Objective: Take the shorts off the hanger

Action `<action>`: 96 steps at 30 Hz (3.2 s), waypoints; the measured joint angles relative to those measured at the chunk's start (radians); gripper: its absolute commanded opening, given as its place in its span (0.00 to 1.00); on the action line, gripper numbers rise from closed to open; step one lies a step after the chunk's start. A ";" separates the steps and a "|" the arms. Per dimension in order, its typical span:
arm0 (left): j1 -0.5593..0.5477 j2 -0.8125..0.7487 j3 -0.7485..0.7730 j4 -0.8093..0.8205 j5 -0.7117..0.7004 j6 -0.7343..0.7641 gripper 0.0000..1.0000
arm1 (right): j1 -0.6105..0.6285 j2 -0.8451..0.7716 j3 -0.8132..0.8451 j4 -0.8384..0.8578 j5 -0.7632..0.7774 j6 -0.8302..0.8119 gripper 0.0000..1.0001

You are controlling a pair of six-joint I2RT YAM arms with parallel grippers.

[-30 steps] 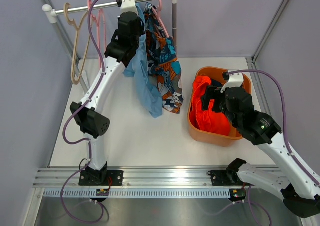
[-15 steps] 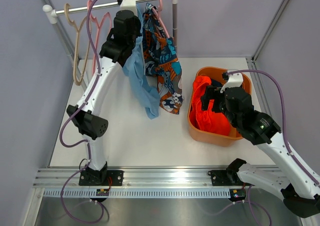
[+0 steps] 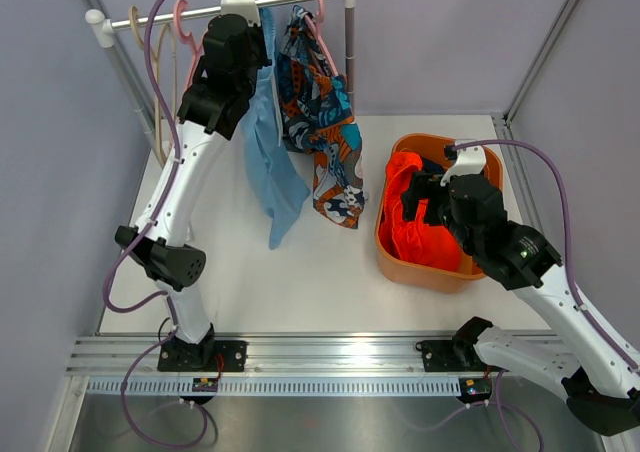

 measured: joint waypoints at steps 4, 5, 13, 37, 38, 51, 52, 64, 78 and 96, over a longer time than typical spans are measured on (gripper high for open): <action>0.000 -0.008 -0.010 -0.036 0.012 -0.004 0.00 | 0.000 -0.001 0.000 0.000 0.000 0.000 0.91; 0.001 -0.019 -0.027 -0.047 0.020 -0.011 0.00 | 0.000 -0.002 0.000 0.000 0.000 0.000 0.91; -0.008 -0.229 -0.284 -0.164 0.090 -0.051 0.00 | 0.000 -0.002 0.000 0.000 -0.033 0.010 0.92; -0.126 -0.864 -0.874 -0.407 0.547 -0.077 0.00 | 0.278 0.452 0.377 0.082 -0.207 0.037 0.87; -0.127 -0.873 -0.892 -0.409 0.554 -0.079 0.00 | 0.285 0.477 0.396 0.086 -0.205 0.038 0.87; -0.128 -0.970 -0.937 -0.403 0.613 -0.083 0.00 | 0.326 0.647 0.479 0.090 -0.198 0.044 0.65; -0.128 -0.971 -0.937 -0.403 0.615 -0.083 0.00 | 0.326 0.652 0.483 0.089 -0.197 0.042 0.60; -0.127 -0.977 -0.956 -0.400 0.652 -0.078 0.00 | 0.333 0.690 0.550 0.075 -0.103 0.024 0.00; -0.126 -1.017 -0.991 -0.397 0.701 -0.060 0.00 | 0.188 0.718 0.607 0.003 -0.040 0.026 0.00; -0.126 -1.075 -0.995 -0.392 0.740 -0.040 0.00 | 0.117 0.718 0.592 -0.004 -0.071 0.053 0.00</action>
